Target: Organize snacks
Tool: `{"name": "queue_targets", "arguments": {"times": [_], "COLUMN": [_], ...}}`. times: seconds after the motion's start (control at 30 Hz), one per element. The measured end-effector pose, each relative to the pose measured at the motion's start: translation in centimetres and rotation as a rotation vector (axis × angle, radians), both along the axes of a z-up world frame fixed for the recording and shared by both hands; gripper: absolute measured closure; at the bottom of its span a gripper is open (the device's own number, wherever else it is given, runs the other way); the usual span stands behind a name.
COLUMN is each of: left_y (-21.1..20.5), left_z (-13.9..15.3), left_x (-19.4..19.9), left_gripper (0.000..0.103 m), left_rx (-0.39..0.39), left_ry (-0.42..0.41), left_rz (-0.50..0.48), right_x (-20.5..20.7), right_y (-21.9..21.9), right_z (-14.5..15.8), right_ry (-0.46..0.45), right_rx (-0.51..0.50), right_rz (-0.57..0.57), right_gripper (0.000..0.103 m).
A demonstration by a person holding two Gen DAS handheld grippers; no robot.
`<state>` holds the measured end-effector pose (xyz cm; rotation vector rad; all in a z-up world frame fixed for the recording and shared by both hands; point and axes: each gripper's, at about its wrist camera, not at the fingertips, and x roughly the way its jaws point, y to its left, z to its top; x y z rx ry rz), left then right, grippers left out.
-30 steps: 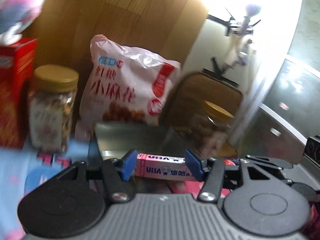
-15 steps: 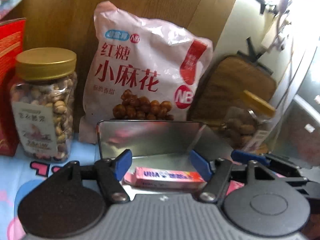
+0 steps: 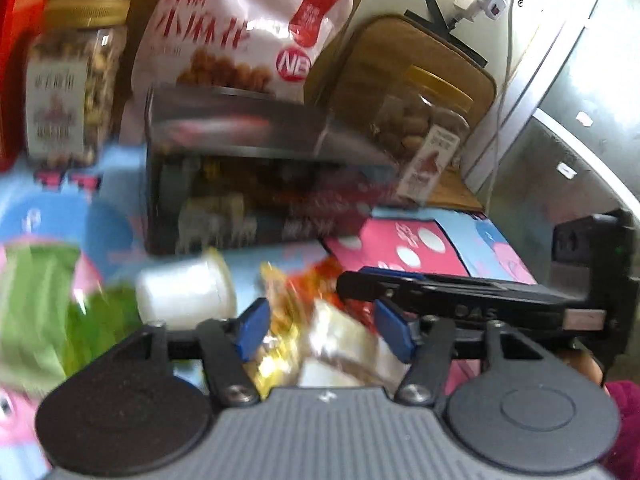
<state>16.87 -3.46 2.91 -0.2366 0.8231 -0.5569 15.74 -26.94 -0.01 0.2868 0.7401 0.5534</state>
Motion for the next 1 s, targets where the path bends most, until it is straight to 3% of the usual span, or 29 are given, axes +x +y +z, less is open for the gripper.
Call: {"name": "queue_targets", "arguments": {"times": [0.1, 0.3, 0.4, 0.43, 0.47, 0.53, 0.7, 0.8, 1.0], "left_y": [0.2, 0.8, 0.9, 1.0, 1.1, 1.1, 0.0, -0.8, -1.3], "left_z": [-0.3, -1.2, -1.4, -1.5, -1.5, -1.4, -1.8, -2.3, -1.5], "left_x": [-2.0, -8.1, -10.2, -10.5, -11.1, -11.6, -11.9, -12.0, -11.8], "left_gripper": [0.048, 0.048, 0.048, 0.048, 0.048, 0.048, 0.049, 0.047, 0.049], "left_rx": [0.006, 0.003, 0.004, 0.001, -0.001, -0.003, 0.009, 0.01, -0.001], "left_ry": [-0.029, -0.044, -0.044, -0.042, -0.042, -0.044, -0.031, -0.029, -0.033], "left_rz": [0.002, -0.05, -0.055, -0.048, -0.045, -0.049, -0.102, -0.132, -0.152], "right_x": [-3.6, -10.1, -13.5, -14.6, -15.5, -17.3, -18.9, -18.7, -17.7], "right_y": [0.0, -1.7, -2.1, -2.2, -2.0, -0.8, 2.7, 4.5, 2.7], "right_z": [-0.2, -0.9, -0.8, -0.8, -0.9, -1.2, -1.8, -2.2, -1.6], "right_ry": [-0.011, -0.044, -0.101, -0.117, -0.129, -0.152, -0.278, -0.34, -0.31], "right_rx": [-0.017, 0.085, 0.102, 0.104, 0.09, 0.017, -0.179, -0.307, -0.223], "right_rz": [0.022, 0.008, 0.013, 0.032, 0.056, 0.099, 0.117, 0.123, 0.08], "right_gripper": [0.066, 0.06, 0.049, 0.04, 0.03, 0.023, 0.023, 0.029, 0.042]}}
